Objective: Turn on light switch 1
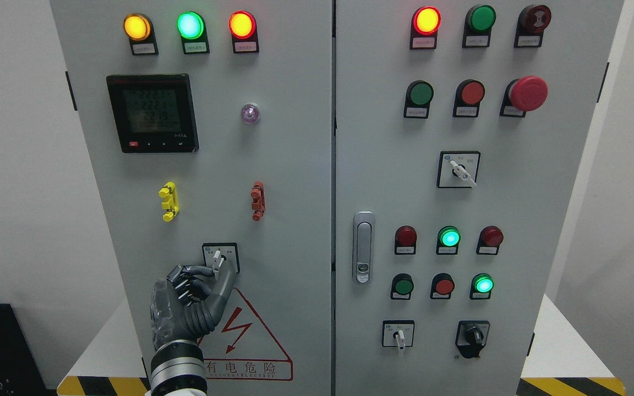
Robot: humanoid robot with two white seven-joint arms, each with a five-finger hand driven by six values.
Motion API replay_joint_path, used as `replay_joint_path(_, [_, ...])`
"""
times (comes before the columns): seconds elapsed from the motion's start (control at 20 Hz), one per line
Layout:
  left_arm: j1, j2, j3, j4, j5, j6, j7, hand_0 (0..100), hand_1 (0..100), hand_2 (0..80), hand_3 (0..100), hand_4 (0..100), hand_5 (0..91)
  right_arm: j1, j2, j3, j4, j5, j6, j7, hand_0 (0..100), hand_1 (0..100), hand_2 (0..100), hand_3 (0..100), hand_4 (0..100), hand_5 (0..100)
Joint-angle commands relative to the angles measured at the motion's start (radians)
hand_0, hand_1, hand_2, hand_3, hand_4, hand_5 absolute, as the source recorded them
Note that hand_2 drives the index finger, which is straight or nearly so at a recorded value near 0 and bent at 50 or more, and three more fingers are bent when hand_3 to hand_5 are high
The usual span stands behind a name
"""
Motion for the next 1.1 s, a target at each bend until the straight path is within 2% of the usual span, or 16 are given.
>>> replay_joint_path(0.0, [-0.002,0.0,-0.002,0.002,0.001,0.0,0.0,20,71,61.2,92,91,80.3,0.0,0.0,0.0,0.0,-0.025,0.001,0.0,0,0,0,0,0,0])
replay_joint_path(0.25, [-0.002,0.0,-0.002,0.002,0.001,0.001,0.0,24,71,61.5,92,92,80.8,0.0,0.0,0.0,0.0,-0.025,0.001,0.0,0,0,0,0,0,0])
replay_joint_path(1.05, [-0.002,0.0,-0.004,0.002,-0.001,0.001,0.0,29,69,62.1,93,93,81.1,0.0,0.0,0.0,0.0,-0.025,0.001,0.0,0,0,0,0,0,0])
